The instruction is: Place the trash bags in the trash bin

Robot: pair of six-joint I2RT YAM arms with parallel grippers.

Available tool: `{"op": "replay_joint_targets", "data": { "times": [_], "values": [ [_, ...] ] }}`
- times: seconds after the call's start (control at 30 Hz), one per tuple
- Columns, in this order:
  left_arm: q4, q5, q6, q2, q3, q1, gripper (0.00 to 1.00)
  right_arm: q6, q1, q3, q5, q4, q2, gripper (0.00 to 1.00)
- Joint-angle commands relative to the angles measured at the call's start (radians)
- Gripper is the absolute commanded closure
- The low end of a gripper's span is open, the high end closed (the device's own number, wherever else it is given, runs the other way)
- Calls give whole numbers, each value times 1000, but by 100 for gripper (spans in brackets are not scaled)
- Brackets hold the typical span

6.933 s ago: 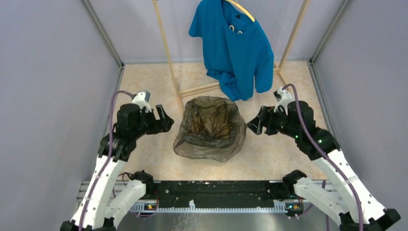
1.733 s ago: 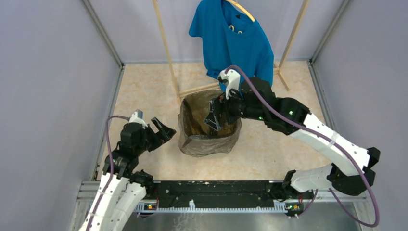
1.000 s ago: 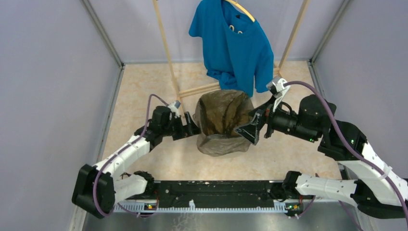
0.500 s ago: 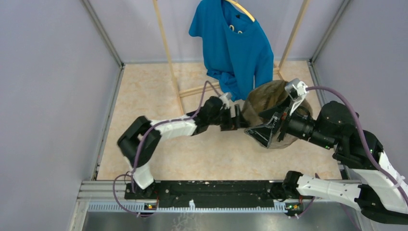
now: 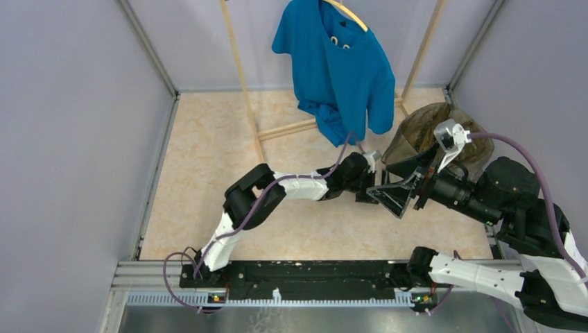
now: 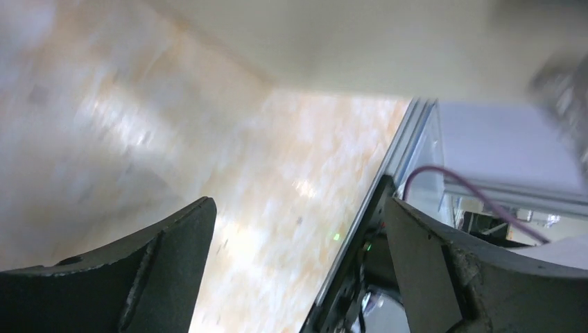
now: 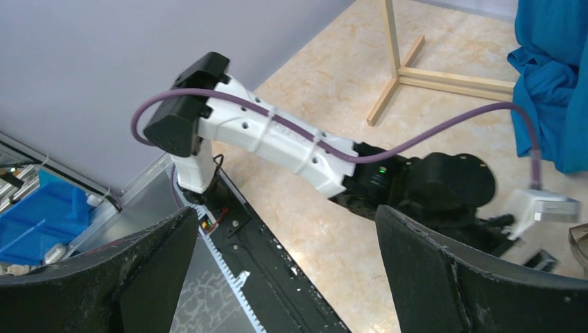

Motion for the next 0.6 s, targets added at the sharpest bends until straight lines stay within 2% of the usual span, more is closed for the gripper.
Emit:
{"op": "replay_joint_targets", "data": {
  "times": [0.0, 0.1, 0.23, 0.3, 0.4, 0.43, 0.57],
  "values": [
    [44, -54, 46, -252, -236, 35, 2, 8, -3, -6, 43, 6, -14, 1],
    [-3, -81, 112, -477, -403, 66, 2, 6, -3, -7, 76, 7, -20, 1],
    [-228, -200, 248, -807, -491, 82, 2, -1, -3, 8, 129, 8, -25, 1],
    [-405, -279, 315, -965, -462, 83, 2, -7, -3, 23, 161, 4, -26, 1],
    [-574, -390, 391, -1147, -387, 83, 2, -28, -3, 50, 189, 10, -28, 1],
    [-601, -442, 418, -1202, -349, 83, 2, -39, -3, 58, 202, 12, -29, 1],
    [-682, -503, 547, -1368, -146, 83, 2, -77, -3, 138, 215, -2, -24, 1]
  ]
}}
